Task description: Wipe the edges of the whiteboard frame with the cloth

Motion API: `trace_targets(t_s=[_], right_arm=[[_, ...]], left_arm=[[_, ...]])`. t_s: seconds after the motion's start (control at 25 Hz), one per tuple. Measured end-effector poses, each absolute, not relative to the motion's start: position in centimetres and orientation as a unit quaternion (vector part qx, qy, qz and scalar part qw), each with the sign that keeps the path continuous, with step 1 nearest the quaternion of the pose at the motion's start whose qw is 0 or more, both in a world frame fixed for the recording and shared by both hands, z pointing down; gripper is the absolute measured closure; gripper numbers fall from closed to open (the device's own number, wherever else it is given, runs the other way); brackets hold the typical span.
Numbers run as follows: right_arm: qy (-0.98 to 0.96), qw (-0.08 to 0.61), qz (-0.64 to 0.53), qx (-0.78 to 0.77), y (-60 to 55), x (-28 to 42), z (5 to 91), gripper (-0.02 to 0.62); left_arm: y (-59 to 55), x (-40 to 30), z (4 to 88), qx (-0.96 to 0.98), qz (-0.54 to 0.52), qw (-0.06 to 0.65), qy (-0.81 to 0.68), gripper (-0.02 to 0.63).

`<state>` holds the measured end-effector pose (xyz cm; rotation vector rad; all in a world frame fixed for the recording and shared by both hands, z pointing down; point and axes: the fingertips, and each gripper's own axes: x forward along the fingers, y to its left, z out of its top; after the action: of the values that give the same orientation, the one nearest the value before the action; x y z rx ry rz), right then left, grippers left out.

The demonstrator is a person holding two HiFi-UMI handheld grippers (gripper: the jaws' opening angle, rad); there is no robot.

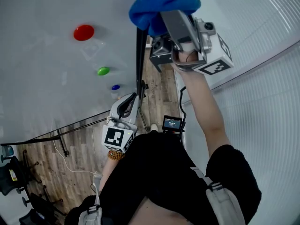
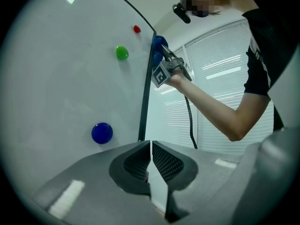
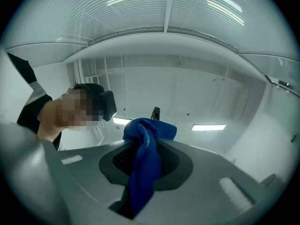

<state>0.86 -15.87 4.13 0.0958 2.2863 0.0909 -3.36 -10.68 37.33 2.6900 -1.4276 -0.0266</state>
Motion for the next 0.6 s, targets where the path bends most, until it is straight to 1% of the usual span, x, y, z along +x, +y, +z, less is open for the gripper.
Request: trace_targets(t_s=[0.6], right_arm=[[0.913,0.406,0.033,0.017,-16.1,1.0,4.9,0.511]], left_arm=[[-11.5,-3.4,35.9,0.884,-0.011,0.050,-0.465,0.605]])
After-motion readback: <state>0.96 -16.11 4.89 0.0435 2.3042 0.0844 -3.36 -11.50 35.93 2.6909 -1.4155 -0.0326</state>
